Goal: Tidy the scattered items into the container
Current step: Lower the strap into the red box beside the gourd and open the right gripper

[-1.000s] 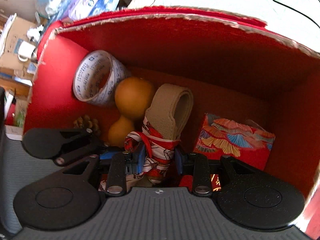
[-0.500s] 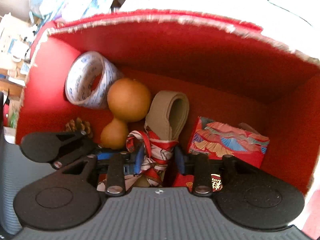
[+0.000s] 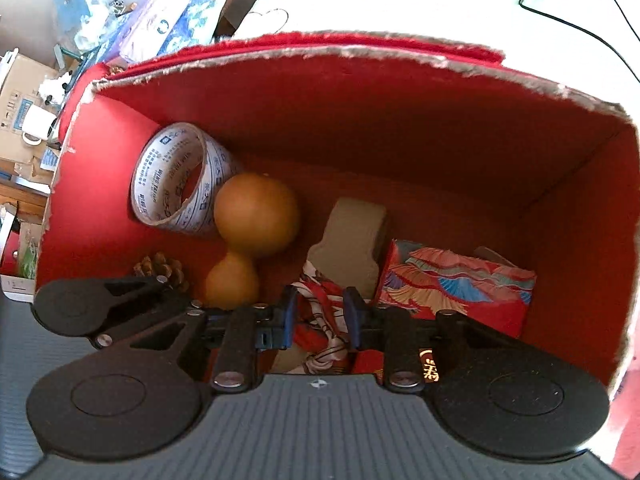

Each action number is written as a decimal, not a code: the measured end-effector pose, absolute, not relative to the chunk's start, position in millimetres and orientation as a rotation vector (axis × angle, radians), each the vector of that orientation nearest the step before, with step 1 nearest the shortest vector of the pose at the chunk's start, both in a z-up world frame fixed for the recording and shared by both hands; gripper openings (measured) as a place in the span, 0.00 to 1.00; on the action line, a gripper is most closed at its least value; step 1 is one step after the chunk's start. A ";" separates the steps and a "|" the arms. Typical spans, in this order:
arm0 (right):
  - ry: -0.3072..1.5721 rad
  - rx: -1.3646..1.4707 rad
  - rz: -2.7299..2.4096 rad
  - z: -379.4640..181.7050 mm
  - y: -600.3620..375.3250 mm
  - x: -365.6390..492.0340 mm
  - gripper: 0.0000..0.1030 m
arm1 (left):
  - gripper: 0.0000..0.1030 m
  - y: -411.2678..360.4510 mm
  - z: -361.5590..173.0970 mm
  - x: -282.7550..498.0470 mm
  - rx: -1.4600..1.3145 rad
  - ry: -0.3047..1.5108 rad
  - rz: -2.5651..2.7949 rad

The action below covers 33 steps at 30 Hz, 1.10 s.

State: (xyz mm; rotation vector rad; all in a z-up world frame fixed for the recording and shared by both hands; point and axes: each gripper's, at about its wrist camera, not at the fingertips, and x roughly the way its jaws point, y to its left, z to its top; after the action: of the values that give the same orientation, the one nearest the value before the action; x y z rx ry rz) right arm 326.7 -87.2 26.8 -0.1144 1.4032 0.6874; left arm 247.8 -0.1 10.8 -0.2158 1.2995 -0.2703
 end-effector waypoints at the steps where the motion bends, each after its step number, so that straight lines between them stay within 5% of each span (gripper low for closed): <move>1: 1.404 -0.115 0.689 26.8 -86.3 326.4 0.29 | 0.56 -1.1 10.9 246.9 -0.211 1.298 -0.268; 14: 1.296 -0.027 0.635 47.8 -109.1 315.8 0.29 | 0.64 -7.6 22.8 229.7 -0.185 1.231 -0.161; 21: 1.192 0.026 0.514 63.6 -124.7 302.0 0.41 | 0.65 9.4 33.1 233.5 -0.124 1.175 -0.044; 28: 1.147 0.060 0.451 63.1 -116.0 291.5 0.44 | 0.79 35.6 49.5 239.6 -0.081 1.123 0.046; 33: 1.099 0.024 0.403 68.8 -111.1 275.7 0.65 | 0.82 39.5 51.5 235.5 -0.081 1.095 0.100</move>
State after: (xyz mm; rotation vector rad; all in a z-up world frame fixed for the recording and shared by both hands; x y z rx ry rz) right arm 275.7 -111.1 68.8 0.0240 1.0994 0.4034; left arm 235.5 39.5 51.5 -0.0805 1.0945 0.1003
